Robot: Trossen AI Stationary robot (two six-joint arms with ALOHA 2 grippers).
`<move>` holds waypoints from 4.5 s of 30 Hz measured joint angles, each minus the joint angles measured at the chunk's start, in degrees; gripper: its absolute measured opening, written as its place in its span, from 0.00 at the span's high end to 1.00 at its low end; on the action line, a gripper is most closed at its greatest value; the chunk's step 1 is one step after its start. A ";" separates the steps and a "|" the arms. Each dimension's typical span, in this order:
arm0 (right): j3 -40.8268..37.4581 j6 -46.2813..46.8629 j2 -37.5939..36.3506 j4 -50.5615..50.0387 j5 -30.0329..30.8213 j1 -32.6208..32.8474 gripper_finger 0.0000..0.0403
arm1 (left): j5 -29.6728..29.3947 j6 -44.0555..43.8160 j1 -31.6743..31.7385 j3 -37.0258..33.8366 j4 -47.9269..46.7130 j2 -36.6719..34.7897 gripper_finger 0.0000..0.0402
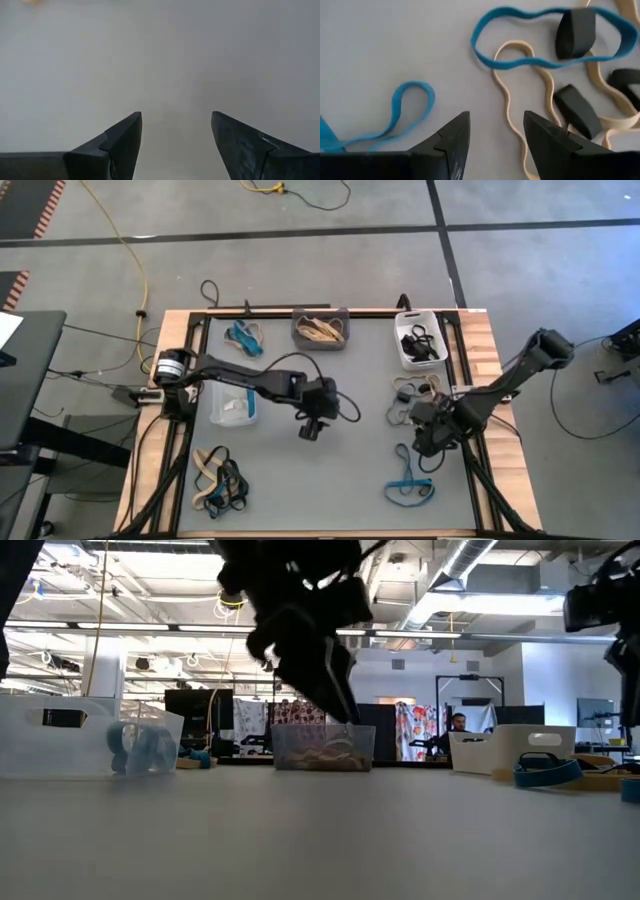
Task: Sort rubber bands into baskets
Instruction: Put the brown rubber band into the black bin, then put the blue rubber band into the transparent bin
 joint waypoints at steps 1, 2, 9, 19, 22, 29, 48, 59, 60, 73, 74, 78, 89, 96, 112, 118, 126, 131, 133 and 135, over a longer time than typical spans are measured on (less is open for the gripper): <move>0.00 0.74 0.72 -0.36 0.00 0.35 0.47 | 0.04 -0.69 -0.19 -1.44 2.33 0.00 0.42; -0.27 1.40 1.43 -0.35 0.00 0.52 0.47 | 0.06 -1.25 -0.28 -2.74 4.77 0.00 0.42; -4.61 4.29 5.44 1.04 -0.91 0.42 0.47 | 1.64 -4.42 -1.05 -8.90 15.94 0.00 0.42; -10.60 1.88 4.89 12.68 -3.31 -2.87 0.52 | 1.66 -5.46 -2.74 -10.83 20.14 0.00 0.42; -11.50 2.00 4.72 13.02 -3.67 -3.92 0.59 | 1.66 -5.46 -3.08 -10.83 20.59 0.00 0.42; -12.14 0.23 4.23 13.97 -5.69 -5.89 0.88 | 1.65 -5.57 -4.10 -10.83 20.58 0.00 0.43; 15.76 -18.04 -1.16 3.99 11.63 -5.99 0.95 | -0.60 -5.87 -7.16 -10.83 26.04 -0.02 0.43; 22.60 -39.44 -1.07 12.76 15.17 -17.16 0.95 | -1.01 -7.10 -7.90 -14.49 30.95 -0.07 0.43; 22.60 -41.40 -1.07 14.05 14.85 -18.74 0.95 | -1.11 -7.55 -7.90 -15.41 32.06 -0.07 0.43; 22.63 -59.91 1.41 32.59 0.56 -38.38 0.95 | -9.37 -13.97 -7.90 -23.53 36.91 -0.07 0.43; 22.64 -60.78 1.99 33.92 -0.62 -39.74 0.95 | -10.03 -14.40 -7.90 -23.83 37.15 -0.07 0.43; 22.64 -63.64 5.00 37.83 -4.45 -44.58 0.95 | -11.06 -15.42 -7.90 -24.12 37.19 -0.07 0.43; 22.64 -67.45 13.97 50.80 -14.14 -56.48 0.95 | -11.08 -15.98 -7.90 -24.12 38.53 -0.07 0.43; 22.64 -67.51 20.31 61.54 -19.71 -61.95 0.94 | -11.06 -16.40 -7.90 -24.12 38.76 -0.07 0.43; 25.60 -61.15 37.27 71.08 -30.00 -69.87 0.87 | -11.06 -17.33 -7.90 -24.12 38.78 -0.07 0.43; 27.09 -60.85 39.31 66.88 -29.99 -70.08 0.66 | -11.04 -18.14 -7.90 -24.12 38.76 -0.07 0.43; 27.19 -64.15 30.70 54.61 -29.32 -70.06 0.38 | -10.91 -18.53 -7.90 -24.12 38.92 -0.07 0.43; 27.19 -65.99 22.28 41.37 -28.31 -68.86 0.36 | -10.91 -18.55 -7.90 -24.12 40.63 -0.07 0.43; 27.19 -66.76 18.65 35.17 -28.30 -67.38 0.36 | -10.88 -18.55 -7.90 -24.12 41.52 -0.05 0.43; 27.19 -66.87 15.46 28.61 -28.33 -65.26 0.36 | -10.88 -18.40 -7.90 -24.12 42.69 -0.04 0.43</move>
